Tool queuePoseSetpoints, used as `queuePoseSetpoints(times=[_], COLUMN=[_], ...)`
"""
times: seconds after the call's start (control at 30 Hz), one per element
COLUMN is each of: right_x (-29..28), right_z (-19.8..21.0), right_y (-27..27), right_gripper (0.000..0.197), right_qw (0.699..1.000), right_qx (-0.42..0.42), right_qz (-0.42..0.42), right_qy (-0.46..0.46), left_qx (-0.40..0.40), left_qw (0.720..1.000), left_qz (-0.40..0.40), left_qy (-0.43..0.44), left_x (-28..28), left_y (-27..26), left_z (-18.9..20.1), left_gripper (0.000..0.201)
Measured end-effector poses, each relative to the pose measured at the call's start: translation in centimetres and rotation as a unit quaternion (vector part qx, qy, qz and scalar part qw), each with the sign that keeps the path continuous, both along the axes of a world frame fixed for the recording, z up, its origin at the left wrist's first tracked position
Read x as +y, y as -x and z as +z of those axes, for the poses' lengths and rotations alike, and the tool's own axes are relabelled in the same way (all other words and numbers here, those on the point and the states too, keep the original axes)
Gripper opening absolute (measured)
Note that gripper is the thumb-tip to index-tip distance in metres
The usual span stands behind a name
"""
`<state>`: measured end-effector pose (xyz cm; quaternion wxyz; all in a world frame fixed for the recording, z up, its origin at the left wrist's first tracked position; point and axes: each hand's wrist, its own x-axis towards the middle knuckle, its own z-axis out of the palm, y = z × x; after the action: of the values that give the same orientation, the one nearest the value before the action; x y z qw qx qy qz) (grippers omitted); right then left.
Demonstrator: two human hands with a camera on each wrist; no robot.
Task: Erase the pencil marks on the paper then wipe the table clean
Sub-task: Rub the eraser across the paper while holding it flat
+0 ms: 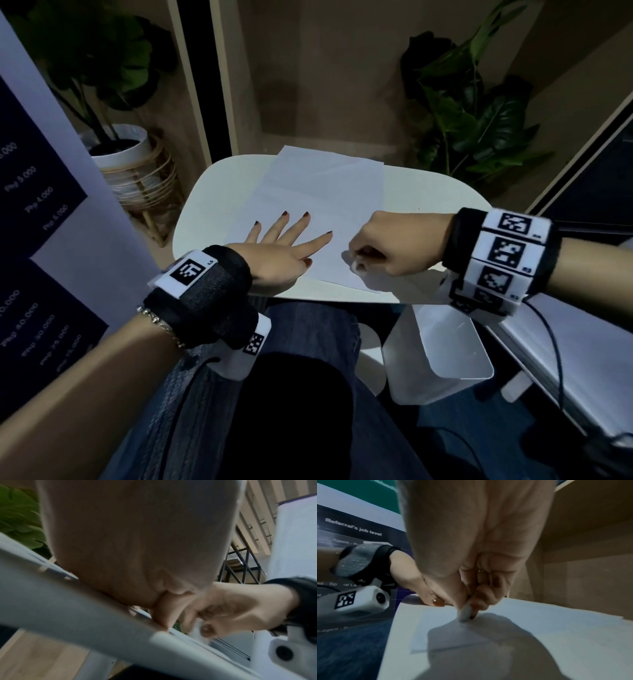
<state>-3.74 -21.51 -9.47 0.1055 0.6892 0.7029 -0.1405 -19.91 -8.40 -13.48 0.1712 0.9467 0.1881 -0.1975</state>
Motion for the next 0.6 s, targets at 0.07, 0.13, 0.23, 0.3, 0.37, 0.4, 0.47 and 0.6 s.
queuePoseSetpoints(times=[0.07,0.13,0.23,0.3,0.37,0.4,0.47,0.6], right_x=[0.1,0.7,1.5,1.2,0.7,0.5,0.7,1.7], right_z=[1.0,1.1,0.2,-0.4,0.0,0.5,1.3,1.0], right_y=[0.1,0.4,1.2,1.3,1.1,1.1,0.8,0.4], right_gripper=[0.021,0.023,0.024,0.024,0.024,0.024,0.024,0.024], right_qw=[0.998,0.997,0.995,0.995,0.996,0.995,0.994,0.996], right_qx=[-0.021,-0.052,-0.099,-0.103,-0.080,-0.070,-0.064,-0.085], right_qz=[-0.002,-0.005,-0.014,-0.007,0.005,0.009,0.012,-0.019], right_qy=[0.064,0.049,-0.014,-0.005,0.038,0.064,0.092,0.012], left_qx=[0.002,0.001,-0.001,0.000,0.000,0.000,-0.002,-0.001], left_qw=[1.000,1.000,1.000,1.000,1.000,1.000,1.000,1.000], left_qz=[-0.001,0.001,0.003,0.004,0.003,0.003,0.002,0.003], left_qy=[0.003,0.006,0.008,0.009,0.009,0.009,0.011,0.013], left_x=[0.1,0.1,0.2,0.2,0.3,0.4,0.4,0.4], left_y=[0.0,-0.1,-0.1,-0.1,-0.1,-0.1,-0.1,-0.1], left_z=[0.0,-0.1,-0.2,-0.3,-0.3,-0.4,-0.4,-0.4], left_gripper=[0.055,0.054,0.054,0.054,0.054,0.054,0.054,0.054])
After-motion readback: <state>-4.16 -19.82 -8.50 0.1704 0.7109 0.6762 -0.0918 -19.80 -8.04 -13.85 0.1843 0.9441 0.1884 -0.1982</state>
